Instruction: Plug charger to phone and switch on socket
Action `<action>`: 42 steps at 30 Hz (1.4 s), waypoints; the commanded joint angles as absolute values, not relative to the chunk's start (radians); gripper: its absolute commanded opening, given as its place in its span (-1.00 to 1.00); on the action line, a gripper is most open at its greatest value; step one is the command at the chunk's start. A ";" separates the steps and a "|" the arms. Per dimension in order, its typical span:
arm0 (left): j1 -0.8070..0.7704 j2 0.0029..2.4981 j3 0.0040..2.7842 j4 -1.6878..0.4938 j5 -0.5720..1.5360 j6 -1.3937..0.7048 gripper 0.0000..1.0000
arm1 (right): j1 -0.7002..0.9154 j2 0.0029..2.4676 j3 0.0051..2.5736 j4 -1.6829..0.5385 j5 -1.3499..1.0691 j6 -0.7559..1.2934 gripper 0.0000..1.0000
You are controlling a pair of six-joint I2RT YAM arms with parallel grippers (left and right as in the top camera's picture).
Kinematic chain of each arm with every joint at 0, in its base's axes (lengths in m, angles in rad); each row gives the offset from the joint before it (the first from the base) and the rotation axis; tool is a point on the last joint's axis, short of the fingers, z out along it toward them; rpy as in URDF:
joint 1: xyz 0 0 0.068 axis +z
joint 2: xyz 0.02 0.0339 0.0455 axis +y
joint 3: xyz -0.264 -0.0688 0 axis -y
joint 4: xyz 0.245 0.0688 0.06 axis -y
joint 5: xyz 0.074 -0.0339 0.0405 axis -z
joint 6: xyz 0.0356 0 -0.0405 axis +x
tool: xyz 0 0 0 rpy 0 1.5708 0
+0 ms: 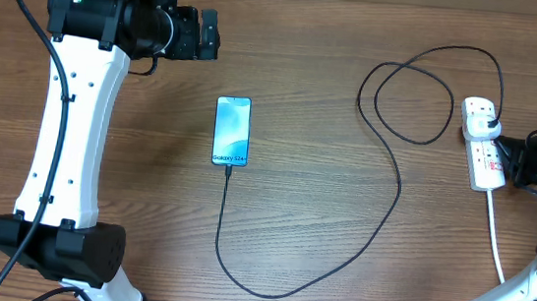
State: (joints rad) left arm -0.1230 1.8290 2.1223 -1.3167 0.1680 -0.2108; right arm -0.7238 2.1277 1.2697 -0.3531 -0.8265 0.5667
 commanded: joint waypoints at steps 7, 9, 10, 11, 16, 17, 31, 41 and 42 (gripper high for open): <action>-0.118 1.818 2.129 -1.316 0.176 -0.214 1.00 | -0.667 2.155 1.198 -0.373 -0.793 0.549 -0.93; -0.118 1.818 2.129 -1.316 0.176 -0.214 1.00 | -0.667 2.155 1.195 -0.378 -0.793 0.549 -0.93; -0.118 1.818 2.129 -1.316 0.176 -0.214 0.99 | -0.667 2.155 1.193 -0.382 -0.793 0.549 -0.93; -0.118 1.818 2.129 -1.316 0.176 -0.214 1.00 | -0.667 2.155 1.192 -0.384 -0.793 0.549 -0.93; -0.118 1.818 2.129 -1.316 0.176 -0.214 0.99 | -0.667 2.155 1.190 -0.400 -0.793 0.548 -0.93; -0.118 1.818 2.129 -1.316 0.176 -0.214 1.00 | -0.667 2.155 1.190 -0.402 -0.793 0.549 -0.93; -0.118 1.818 2.129 -1.316 0.176 -0.214 0.99 | -0.772 2.136 1.225 -0.369 -0.849 0.554 -0.92; -0.118 1.818 2.129 -1.316 0.176 -0.214 1.00 | -0.910 1.887 1.239 -0.373 -1.024 0.549 -0.92; -0.118 1.818 2.129 -1.316 0.176 -0.214 1.00 | -0.910 1.857 1.239 -0.375 -1.036 0.549 -0.92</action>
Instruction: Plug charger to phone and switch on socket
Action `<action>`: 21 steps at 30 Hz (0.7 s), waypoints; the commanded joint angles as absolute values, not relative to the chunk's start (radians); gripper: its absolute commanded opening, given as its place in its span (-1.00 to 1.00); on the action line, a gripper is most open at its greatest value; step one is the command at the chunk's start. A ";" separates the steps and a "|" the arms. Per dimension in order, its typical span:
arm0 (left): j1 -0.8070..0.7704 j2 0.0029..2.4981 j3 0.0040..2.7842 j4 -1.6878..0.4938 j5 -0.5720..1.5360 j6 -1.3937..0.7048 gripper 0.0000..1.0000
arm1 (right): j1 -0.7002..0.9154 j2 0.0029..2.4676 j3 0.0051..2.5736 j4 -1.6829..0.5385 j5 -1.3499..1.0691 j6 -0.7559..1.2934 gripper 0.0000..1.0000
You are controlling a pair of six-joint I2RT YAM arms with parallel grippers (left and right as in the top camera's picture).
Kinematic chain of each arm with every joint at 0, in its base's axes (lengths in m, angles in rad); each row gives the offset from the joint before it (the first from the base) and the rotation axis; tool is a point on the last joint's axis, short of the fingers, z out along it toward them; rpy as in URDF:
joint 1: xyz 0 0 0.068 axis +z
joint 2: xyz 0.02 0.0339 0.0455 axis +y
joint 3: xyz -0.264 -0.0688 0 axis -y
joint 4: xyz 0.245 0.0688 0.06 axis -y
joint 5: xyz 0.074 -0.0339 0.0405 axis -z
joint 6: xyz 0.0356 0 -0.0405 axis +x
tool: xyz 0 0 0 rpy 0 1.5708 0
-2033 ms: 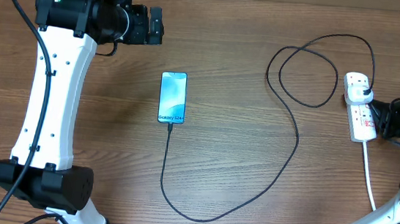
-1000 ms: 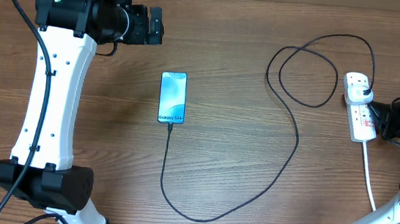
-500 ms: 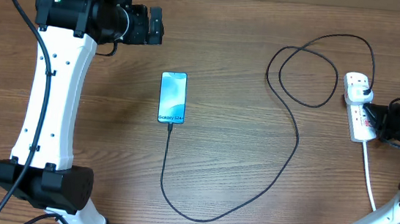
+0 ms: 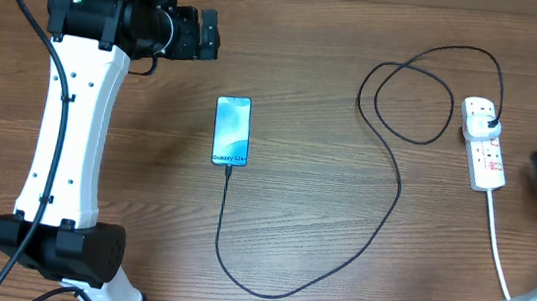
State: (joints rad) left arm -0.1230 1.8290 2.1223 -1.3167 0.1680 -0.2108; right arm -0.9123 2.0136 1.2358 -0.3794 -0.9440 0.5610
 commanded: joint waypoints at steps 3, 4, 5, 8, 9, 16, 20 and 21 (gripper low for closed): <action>-0.118 1.818 2.129 -1.316 0.176 -0.214 0.99 | -0.895 1.765 1.239 -0.392 -1.057 0.545 -0.92; -0.118 1.818 2.129 -1.316 0.176 -0.214 0.99 | -0.885 1.734 1.239 -0.405 -1.057 0.538 -0.92; -0.118 1.818 2.129 -1.316 0.176 -0.214 1.00 | -0.870 1.692 1.239 -0.420 -1.056 0.520 -0.92; -0.118 1.818 2.129 -1.316 0.176 -0.214 1.00 | -0.810 1.590 1.239 -0.466 -1.041 0.492 -0.92; -0.118 1.818 2.129 -1.316 0.176 -0.214 1.00 | -0.785 1.557 1.239 -0.481 -1.026 0.488 -0.92; -0.118 1.818 2.129 -1.316 0.176 -0.214 1.00 | -0.560 1.368 1.240 -0.583 -0.837 0.473 -0.92; -0.118 1.818 2.129 -1.316 0.176 -0.214 0.99 | -0.390 1.282 1.240 -0.653 -0.667 0.460 -0.92; -0.118 1.818 2.129 -1.316 0.176 -0.214 0.99 | -0.347 1.265 1.240 -0.670 -0.628 0.446 -0.92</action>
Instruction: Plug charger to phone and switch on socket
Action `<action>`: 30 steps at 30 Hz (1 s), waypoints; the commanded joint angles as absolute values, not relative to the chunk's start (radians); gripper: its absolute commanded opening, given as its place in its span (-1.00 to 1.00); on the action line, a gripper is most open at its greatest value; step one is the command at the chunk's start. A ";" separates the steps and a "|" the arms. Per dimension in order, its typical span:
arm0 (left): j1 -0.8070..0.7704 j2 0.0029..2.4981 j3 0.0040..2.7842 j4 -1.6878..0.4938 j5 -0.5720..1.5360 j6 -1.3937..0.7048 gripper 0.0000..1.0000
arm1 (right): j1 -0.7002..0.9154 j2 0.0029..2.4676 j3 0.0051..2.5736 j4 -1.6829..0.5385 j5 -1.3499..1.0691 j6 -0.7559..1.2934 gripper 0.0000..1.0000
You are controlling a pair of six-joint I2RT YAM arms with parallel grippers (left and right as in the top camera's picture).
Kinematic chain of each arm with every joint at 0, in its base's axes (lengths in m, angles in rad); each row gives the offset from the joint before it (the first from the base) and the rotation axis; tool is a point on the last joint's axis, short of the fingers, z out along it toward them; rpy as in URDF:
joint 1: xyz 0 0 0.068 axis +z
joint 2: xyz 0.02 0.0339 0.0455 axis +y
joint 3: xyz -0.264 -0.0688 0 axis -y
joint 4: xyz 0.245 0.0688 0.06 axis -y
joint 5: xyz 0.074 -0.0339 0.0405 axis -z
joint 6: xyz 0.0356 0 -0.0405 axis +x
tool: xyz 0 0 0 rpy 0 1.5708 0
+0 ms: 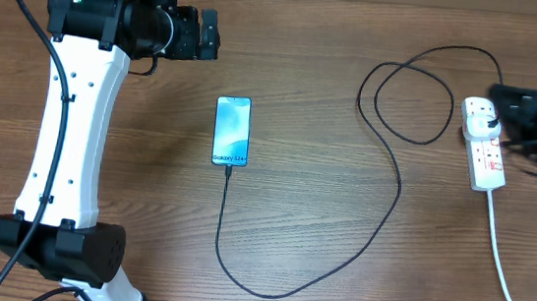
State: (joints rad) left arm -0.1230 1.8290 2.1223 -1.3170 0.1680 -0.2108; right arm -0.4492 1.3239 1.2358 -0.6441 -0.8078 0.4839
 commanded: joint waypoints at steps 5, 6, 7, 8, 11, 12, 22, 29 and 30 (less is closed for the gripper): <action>-0.118 1.818 2.129 -1.316 0.176 -0.214 0.99 | -0.094 1.196 1.251 -0.823 -0.356 0.387 -0.92; -0.118 1.818 2.129 -1.316 0.176 -0.214 1.00 | -0.054 1.188 1.257 -0.857 -0.308 0.381 -0.92; -0.118 1.818 2.129 -1.316 0.176 -0.214 0.99 | -0.020 1.182 1.261 -0.884 -0.273 0.367 -0.92; -0.118 1.818 2.129 -1.316 0.176 -0.214 0.99 | 0.009 1.175 1.265 -0.908 -0.249 0.361 -0.92; -0.118 1.818 2.129 -1.316 0.176 -0.214 1.00 | 0.077 1.151 1.271 -0.976 -0.205 0.362 -0.92; -0.118 1.818 2.129 -1.316 0.176 -0.214 0.99 | 0.094 1.140 1.271 -1.000 -0.202 0.362 -0.92; -0.118 1.818 2.129 -1.316 0.176 -0.214 0.99 | 0.107 1.084 1.271 -1.148 -0.214 0.418 1.00; -0.118 1.818 2.129 -1.316 0.176 -0.214 0.99 | 0.107 1.085 1.271 -1.154 -0.212 0.418 1.00; -0.118 1.818 2.129 -1.316 0.176 -0.214 0.99 | 0.107 1.085 1.271 -1.155 -0.204 0.416 1.00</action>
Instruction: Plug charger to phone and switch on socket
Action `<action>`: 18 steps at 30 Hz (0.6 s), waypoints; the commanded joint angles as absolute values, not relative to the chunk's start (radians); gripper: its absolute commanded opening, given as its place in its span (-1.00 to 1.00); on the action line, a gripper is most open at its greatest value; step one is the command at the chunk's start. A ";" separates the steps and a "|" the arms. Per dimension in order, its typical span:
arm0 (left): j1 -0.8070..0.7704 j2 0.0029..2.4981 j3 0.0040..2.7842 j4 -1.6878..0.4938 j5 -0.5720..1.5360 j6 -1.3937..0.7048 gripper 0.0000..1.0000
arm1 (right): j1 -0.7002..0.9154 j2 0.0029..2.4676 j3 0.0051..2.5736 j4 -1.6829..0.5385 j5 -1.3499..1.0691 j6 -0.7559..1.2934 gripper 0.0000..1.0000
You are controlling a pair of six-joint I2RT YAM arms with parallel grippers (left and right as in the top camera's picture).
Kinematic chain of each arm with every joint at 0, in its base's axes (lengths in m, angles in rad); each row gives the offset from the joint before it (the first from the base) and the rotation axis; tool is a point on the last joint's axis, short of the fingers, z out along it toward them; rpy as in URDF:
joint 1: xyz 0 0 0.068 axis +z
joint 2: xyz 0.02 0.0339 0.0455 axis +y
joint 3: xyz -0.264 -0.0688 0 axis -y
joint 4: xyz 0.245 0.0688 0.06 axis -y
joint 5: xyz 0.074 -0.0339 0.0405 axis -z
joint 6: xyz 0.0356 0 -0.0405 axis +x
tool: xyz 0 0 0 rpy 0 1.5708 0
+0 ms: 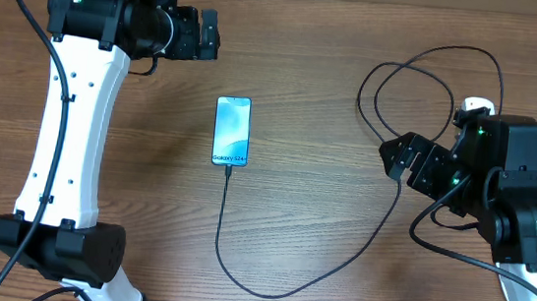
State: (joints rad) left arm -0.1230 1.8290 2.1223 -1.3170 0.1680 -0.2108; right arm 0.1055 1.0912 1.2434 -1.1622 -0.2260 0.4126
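Note:
The phone (232, 130) lies face up with its screen lit at the table's middle. The black charger cable (224, 227) enters its near end, then curves right and loops (415, 90) toward the white socket strip (472, 108). Only the strip's far end shows; my right arm covers the rest. My right gripper (393, 155) points left over the cable, left of the strip, and its jaw gap is not readable. My left gripper (208, 34) hangs far left of the phone, holding nothing that I can see; its jaws are unclear.
The left arm's white links (66, 121) and base (57, 247) stand along the left side. The right arm's black body (502, 183) fills the right side. The slack cable lies across the near middle of the wooden table (303, 203).
My right arm has moved from the right edge by the strip's far end to over the strip. Its gripper now reaches left above the cable. Phone, cable and left arm are unchanged.
My right gripper was first beside the strip's near half on its right. Then it stood back at the right edge, clear of the strip. Then it was by the plug at the strip's far end. Now it is left of the strip. The cable stayed in the phone throughout.

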 commanded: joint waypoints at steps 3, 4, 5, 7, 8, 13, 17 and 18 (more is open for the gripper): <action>-0.118 1.818 2.129 -1.316 0.176 -0.214 0.99 | 0.107 1.085 1.271 -1.158 -0.168 0.409 1.00; -0.118 1.818 2.129 -1.316 0.176 -0.214 1.00 | 0.107 1.085 1.271 -1.159 -0.163 0.395 1.00; -0.118 1.818 2.129 -1.316 0.176 -0.214 0.99 | 0.107 1.085 1.271 -1.158 -0.159 0.380 1.00; -0.118 1.818 2.129 -1.316 0.176 -0.214 1.00 | 0.107 1.085 1.271 -1.152 -0.149 0.348 1.00; -0.118 1.818 2.129 -1.316 0.176 -0.214 1.00 | 0.107 1.085 1.271 -1.136 -0.149 0.321 1.00; -0.118 1.818 2.129 -1.316 0.176 -0.214 0.98 | 0.109 1.036 1.242 -0.985 -0.148 0.166 1.00; -0.118 1.818 2.129 -1.316 0.176 -0.214 0.99 | 0.109 0.951 1.156 -0.846 -0.120 0.128 1.00; -0.118 1.818 2.129 -1.316 0.176 -0.214 0.99 | 0.109 0.920 1.120 -0.803 -0.110 0.128 1.00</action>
